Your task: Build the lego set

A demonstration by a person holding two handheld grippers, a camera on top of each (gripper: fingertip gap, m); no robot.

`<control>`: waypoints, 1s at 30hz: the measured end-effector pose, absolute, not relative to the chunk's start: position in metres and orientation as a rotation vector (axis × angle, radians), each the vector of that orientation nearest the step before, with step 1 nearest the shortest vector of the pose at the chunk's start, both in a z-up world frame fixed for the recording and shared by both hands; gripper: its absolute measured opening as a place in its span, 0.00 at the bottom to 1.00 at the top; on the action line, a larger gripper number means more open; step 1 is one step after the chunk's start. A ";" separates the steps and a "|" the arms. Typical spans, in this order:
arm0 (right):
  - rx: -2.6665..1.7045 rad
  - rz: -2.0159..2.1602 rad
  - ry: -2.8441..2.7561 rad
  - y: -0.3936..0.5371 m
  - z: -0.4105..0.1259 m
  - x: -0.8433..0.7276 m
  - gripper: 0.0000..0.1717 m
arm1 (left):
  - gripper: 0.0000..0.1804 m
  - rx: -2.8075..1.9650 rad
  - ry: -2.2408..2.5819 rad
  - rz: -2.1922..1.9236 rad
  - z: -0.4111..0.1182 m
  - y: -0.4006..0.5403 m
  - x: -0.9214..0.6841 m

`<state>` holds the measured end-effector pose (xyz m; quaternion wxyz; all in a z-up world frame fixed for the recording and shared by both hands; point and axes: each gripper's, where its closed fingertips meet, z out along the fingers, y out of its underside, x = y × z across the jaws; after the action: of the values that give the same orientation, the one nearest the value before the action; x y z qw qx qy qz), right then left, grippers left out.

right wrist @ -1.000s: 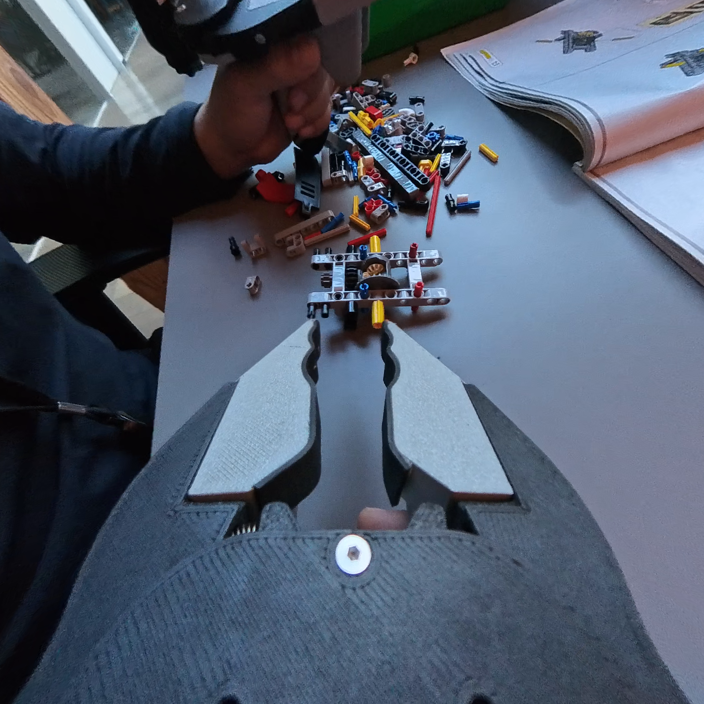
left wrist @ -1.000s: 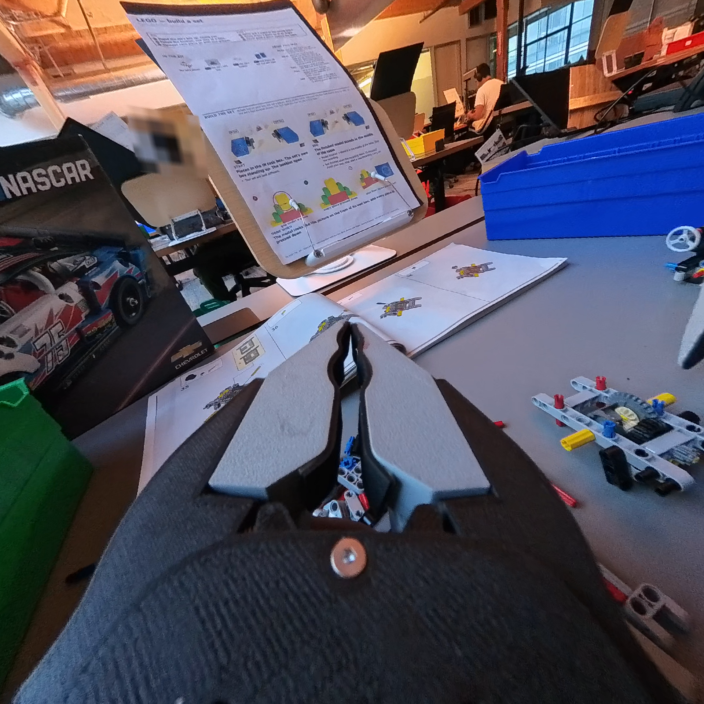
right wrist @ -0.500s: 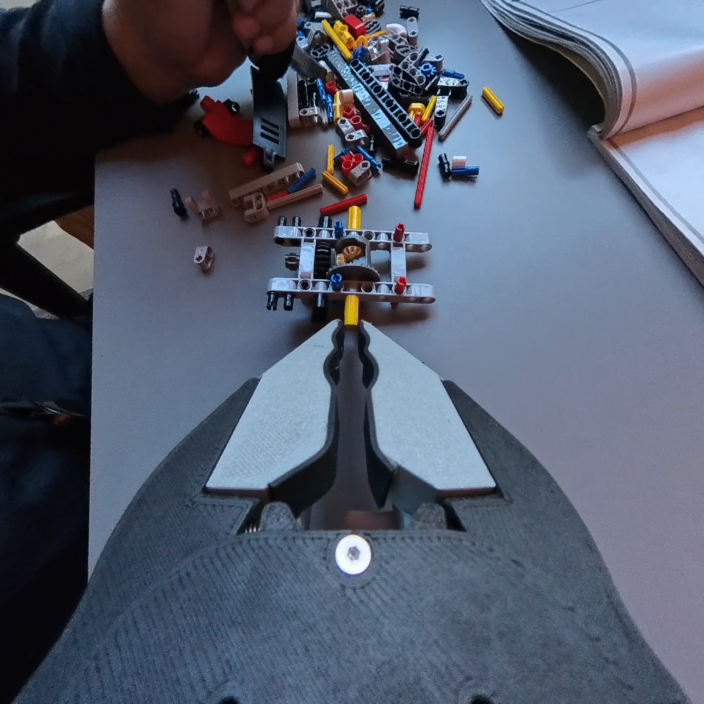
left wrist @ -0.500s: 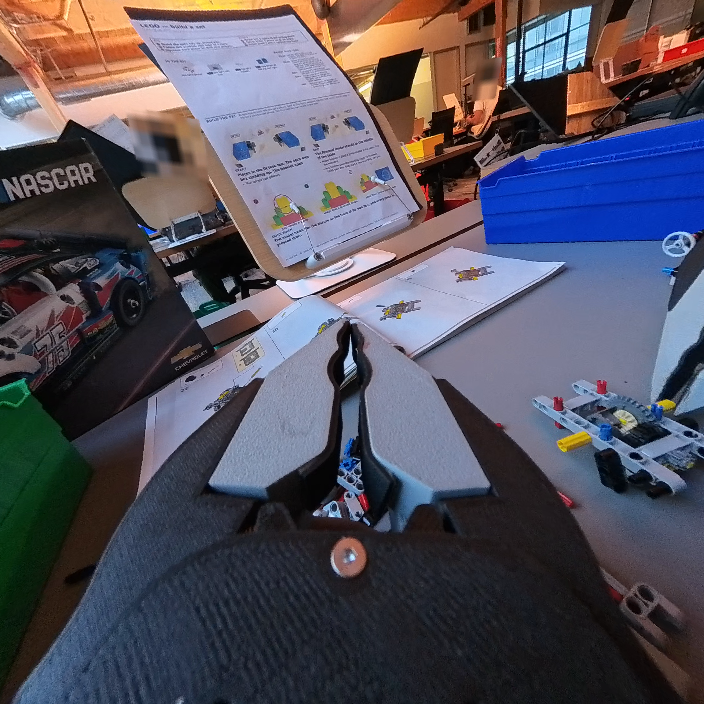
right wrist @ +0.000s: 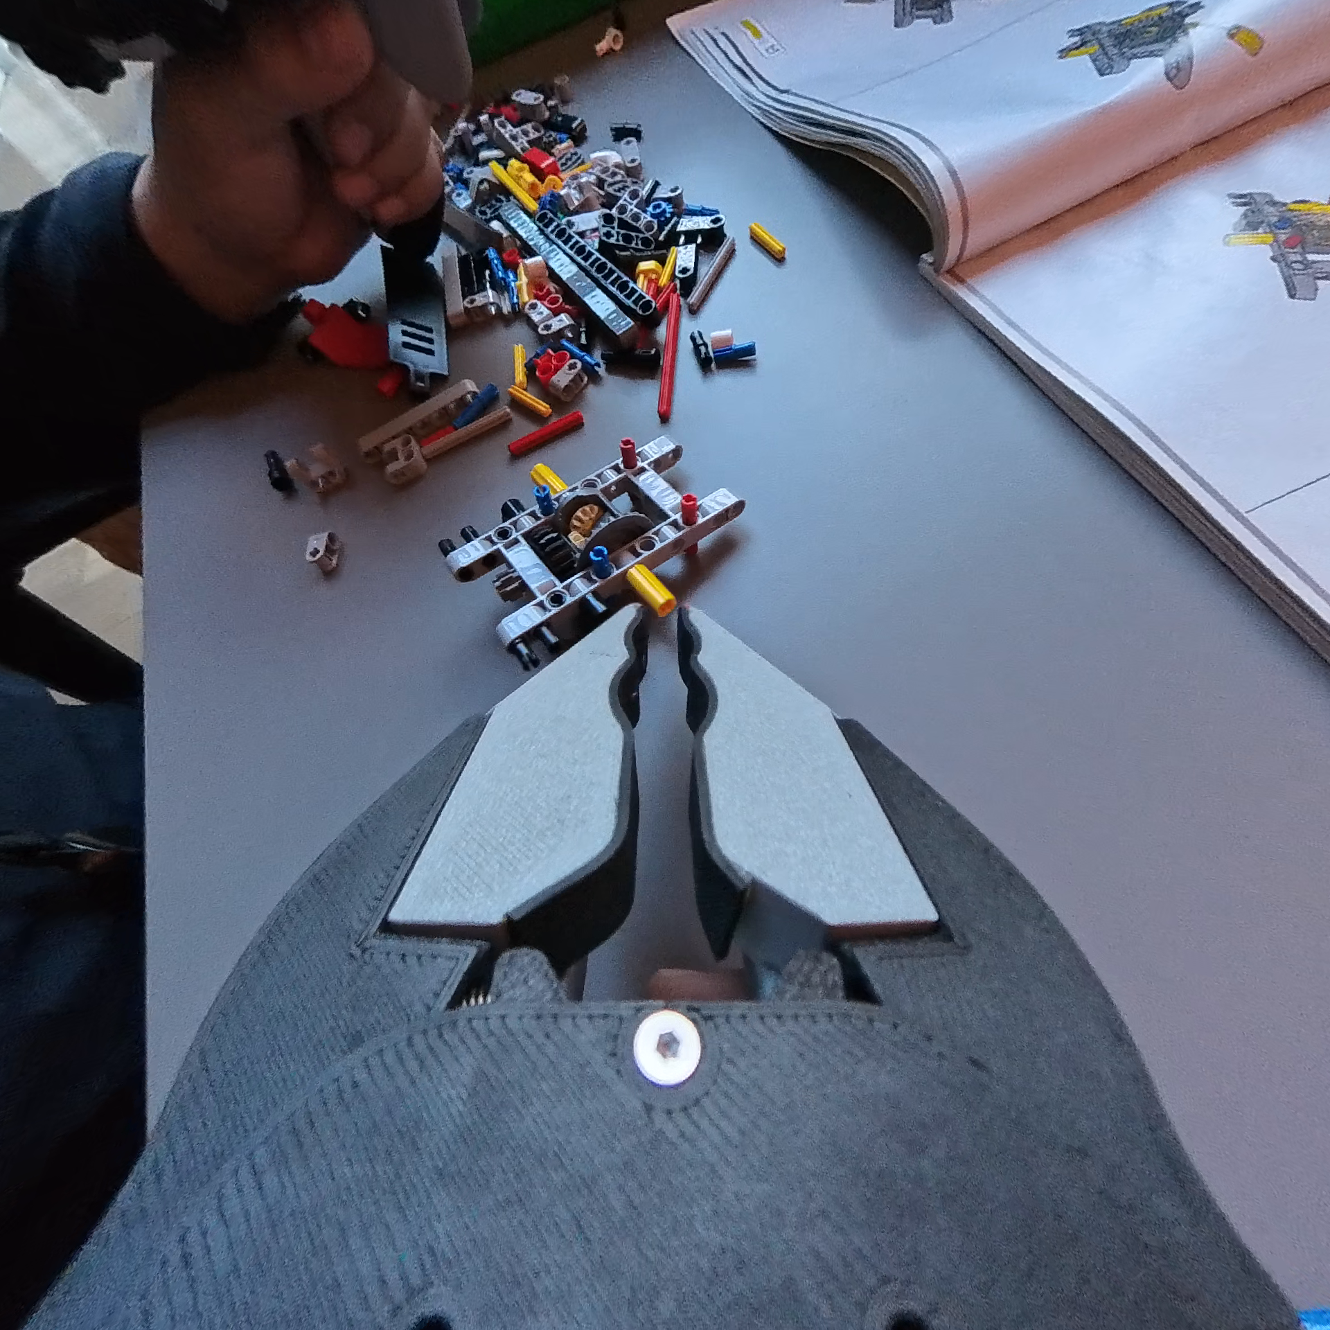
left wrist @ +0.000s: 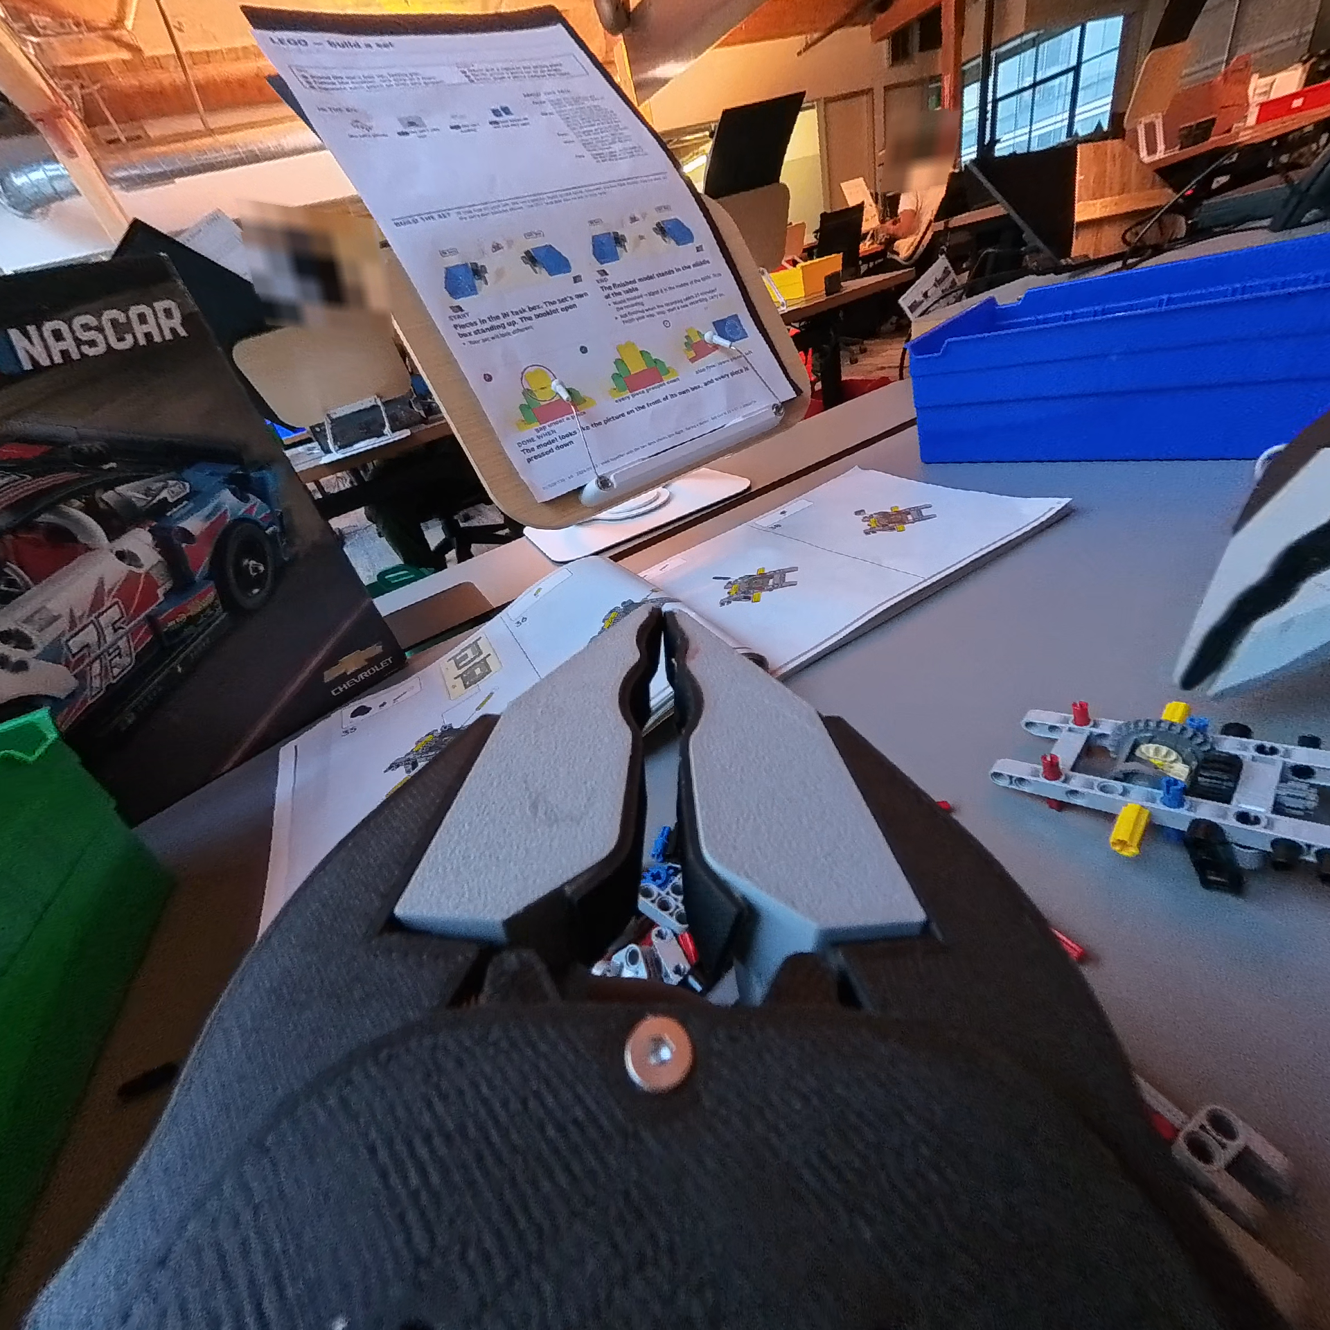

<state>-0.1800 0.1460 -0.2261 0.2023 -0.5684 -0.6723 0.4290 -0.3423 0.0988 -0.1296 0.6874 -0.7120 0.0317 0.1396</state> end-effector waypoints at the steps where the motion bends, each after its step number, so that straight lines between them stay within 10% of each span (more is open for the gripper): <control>1: -1.583 1.196 -1.885 0.145 -0.227 -0.179 0.03 | 0.00 -1.593 0.070 0.309 -0.129 0.099 -0.342; 30: -1.380 1.170 -2.201 0.133 -0.240 -0.184 0.05 | 0.00 -1.589 0.080 0.304 -0.128 0.099 -0.339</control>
<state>-0.1836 0.1329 -0.2402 0.1456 -0.4792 -0.7642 0.4064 -0.3394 0.0986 -0.1277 0.6897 -0.7104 0.0356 0.1358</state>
